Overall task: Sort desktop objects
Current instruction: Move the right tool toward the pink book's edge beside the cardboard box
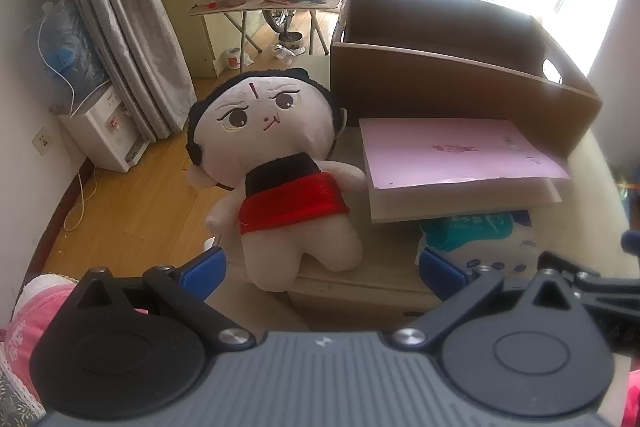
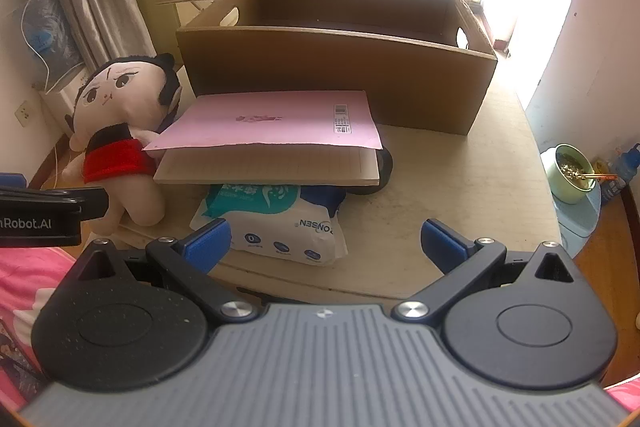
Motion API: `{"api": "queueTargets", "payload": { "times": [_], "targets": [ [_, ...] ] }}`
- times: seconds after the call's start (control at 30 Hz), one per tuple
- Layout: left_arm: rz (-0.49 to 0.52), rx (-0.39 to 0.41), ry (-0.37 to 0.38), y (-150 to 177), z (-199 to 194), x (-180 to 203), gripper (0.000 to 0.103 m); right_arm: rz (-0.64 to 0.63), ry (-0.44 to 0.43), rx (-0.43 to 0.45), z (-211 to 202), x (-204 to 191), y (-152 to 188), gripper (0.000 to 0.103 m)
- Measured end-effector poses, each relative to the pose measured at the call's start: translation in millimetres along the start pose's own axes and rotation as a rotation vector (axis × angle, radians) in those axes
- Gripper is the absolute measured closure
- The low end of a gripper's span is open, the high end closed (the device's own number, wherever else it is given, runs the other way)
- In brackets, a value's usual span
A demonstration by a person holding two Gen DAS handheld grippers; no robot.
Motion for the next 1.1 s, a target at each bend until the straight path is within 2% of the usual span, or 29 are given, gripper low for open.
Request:
{"api": "queueTargets", "payload": {
  "times": [0.4, 0.6, 0.8, 0.93, 1.1],
  "targets": [
    [0.004, -0.009, 0.002, -0.2, 5.1, -0.5, 0.000, -0.015, 0.015, -0.003, 0.9, -2.1, -1.1, 0.001],
    [0.018, 0.014, 0.027, -11.1, 7.0, 5.3, 0.000, 0.006, 0.020, 0.017, 1.0, 5.8, -5.5, 0.001],
    [0.050, 0.055, 0.118, -30.7, 8.5, 22.3, 0.000, 0.051, 0.054, 0.095, -5.6, 26.0, -16.0, 0.001],
    [0.091, 0.033, 0.174, -40.9, 18.0, 36.3, 0.000, 0.089, 0.071, 0.140, -5.8, 38.9, -17.6, 0.001],
    [0.074, 0.039, 0.307, -54.1, 24.9, 44.3, 0.000, 0.131, 0.051, 0.187, -2.5, 55.3, -18.7, 0.001]
  ]
}}
Point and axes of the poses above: each gripper's, at about its wrist camera, not at the fingertips, and z roughly the way its jaws point, x to its right, y to its underside, the point moved 6 cm from there along z, roughly the way its jaws point, and after that the axes turned 13 degrees about -z, right-handed, at the moved point
